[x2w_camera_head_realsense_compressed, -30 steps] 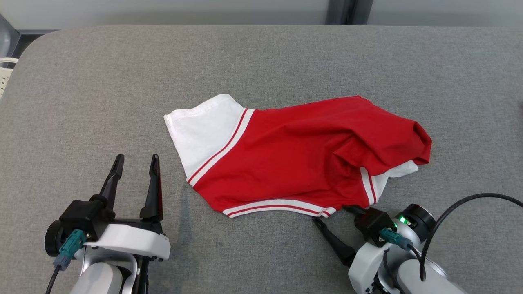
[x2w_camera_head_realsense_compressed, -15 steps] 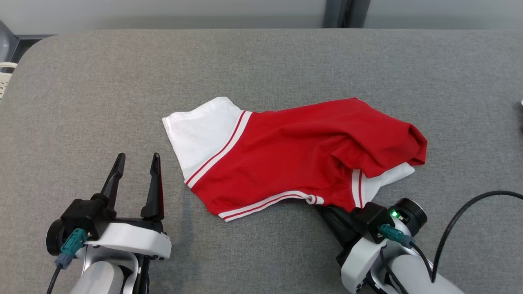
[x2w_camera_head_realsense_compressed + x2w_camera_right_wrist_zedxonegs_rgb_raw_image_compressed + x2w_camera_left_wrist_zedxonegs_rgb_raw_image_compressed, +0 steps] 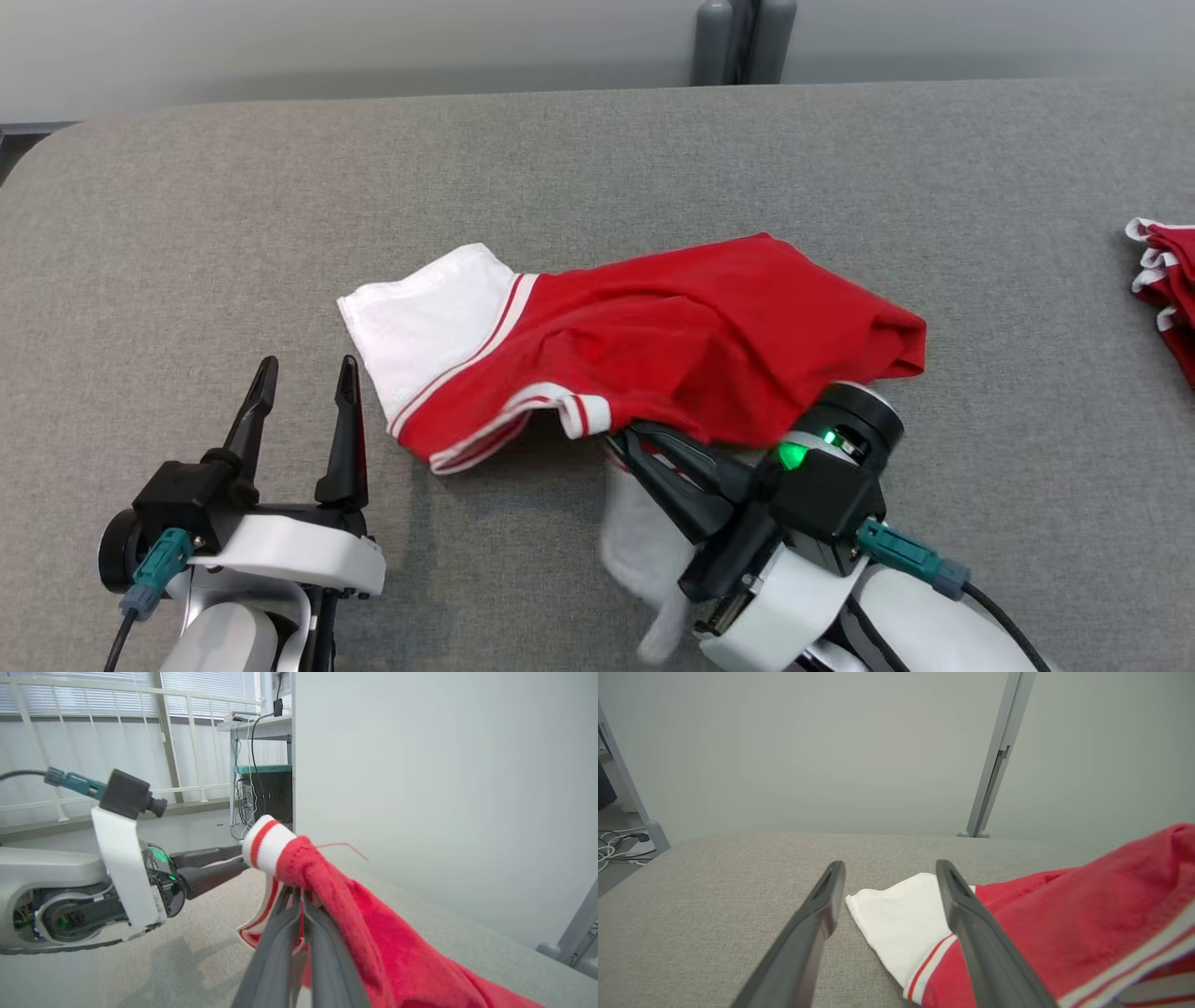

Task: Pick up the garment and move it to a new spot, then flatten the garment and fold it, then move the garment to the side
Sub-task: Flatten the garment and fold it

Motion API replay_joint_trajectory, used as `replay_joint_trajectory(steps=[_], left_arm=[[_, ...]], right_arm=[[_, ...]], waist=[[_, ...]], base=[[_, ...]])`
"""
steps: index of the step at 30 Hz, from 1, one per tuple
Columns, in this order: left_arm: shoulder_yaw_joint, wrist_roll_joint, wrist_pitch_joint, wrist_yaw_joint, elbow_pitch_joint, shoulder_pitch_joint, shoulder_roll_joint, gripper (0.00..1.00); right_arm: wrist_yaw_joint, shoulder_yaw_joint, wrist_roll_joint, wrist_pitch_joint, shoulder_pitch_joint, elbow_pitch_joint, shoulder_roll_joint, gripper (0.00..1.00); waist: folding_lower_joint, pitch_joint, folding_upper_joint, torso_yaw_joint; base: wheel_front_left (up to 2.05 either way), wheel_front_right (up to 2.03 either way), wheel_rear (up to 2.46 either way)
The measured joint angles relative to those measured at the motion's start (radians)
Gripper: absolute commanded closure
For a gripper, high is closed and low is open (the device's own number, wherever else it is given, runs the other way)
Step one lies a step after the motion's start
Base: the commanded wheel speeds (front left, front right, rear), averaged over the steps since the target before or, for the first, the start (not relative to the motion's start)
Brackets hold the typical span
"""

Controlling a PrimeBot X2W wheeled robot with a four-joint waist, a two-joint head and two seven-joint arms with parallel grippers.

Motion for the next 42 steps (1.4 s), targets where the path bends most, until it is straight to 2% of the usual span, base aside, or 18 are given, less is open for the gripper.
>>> replay_joint_trajectory(steps=[8, 13, 17, 23, 30, 34, 39, 40, 41, 42], left_arm=[[-0.002, -0.003, 0.001, 0.003, -0.002, 0.008, 0.002, 0.00], [-0.004, -0.003, 0.002, 0.006, -0.007, 0.013, 0.005, 0.00], [-0.005, -0.003, 0.004, 0.012, -0.015, 0.013, 0.008, 0.00], [-0.014, -0.001, 0.009, 0.013, -0.024, -0.006, 0.013, 0.00], [-0.019, 0.008, 0.010, 0.013, -0.031, -0.030, 0.023, 0.00], [-0.026, 0.015, 0.010, 0.011, -0.032, -0.048, 0.022, 0.00], [-0.028, 0.017, 0.005, 0.010, -0.032, -0.059, 0.022, 0.00], [-0.028, 0.017, 0.004, 0.010, -0.032, -0.061, 0.021, 0.00], [-0.029, 0.017, 0.004, 0.011, -0.031, -0.061, 0.021, 0.00], [-0.030, 0.017, 0.004, 0.011, -0.030, -0.062, 0.019, 0.00]], right_arm=[[0.000, 0.012, -0.002, 0.013, -0.131, -0.174, 0.067, 1.00], [0.000, -0.126, -0.014, 0.012, -0.170, -0.241, 0.109, 1.00], [0.000, -0.265, -0.017, 0.032, -0.123, -0.228, 0.114, 1.00], [0.000, -0.466, -0.011, 0.036, -0.003, -0.075, 0.092, 1.00], [0.000, -0.639, 0.023, -0.012, 0.047, 0.191, 0.077, 1.00], [0.000, -0.703, 0.053, -0.051, 0.027, 0.352, 0.067, 1.00], [0.000, -0.699, 0.080, -0.084, -0.036, 0.481, 0.059, 1.00], [0.000, -0.692, 0.082, -0.085, -0.043, 0.499, 0.055, 0.81], [0.000, -0.688, 0.086, -0.092, -0.048, 0.512, 0.053, 0.55], [0.000, -0.685, 0.092, -0.094, -0.051, 0.523, 0.051, 0.00]], waist=[[0.0000, -0.011, 0.0000, -0.022], [0.0000, -0.009, 0.0000, -0.037], [0.0000, 0.004, 0.0000, -0.050], [0.0000, 0.041, 0.0000, -0.070], [0.0000, 0.084, 0.0000, -0.073], [0.0000, 0.107, 0.0000, -0.067], [0.0000, 0.125, 0.0000, -0.056], [0.0000, 0.126, 0.0000, -0.055], [0.0000, 0.126, 0.0000, -0.054], [0.0000, 0.125, 0.0000, -0.053]], base=[[0.00, 0.00, 0.00], [0.00, 0.00, 0.00], [0.00, 0.00, 0.00], [0.00, 0.00, 0.00], [0.00, 0.00, 0.00], [0.00, 0.00, 0.00], [0.00, 0.00, 0.00], [0.00, 0.00, 0.00], [0.00, 0.00, 0.00], [0.00, 0.00, 0.00]])
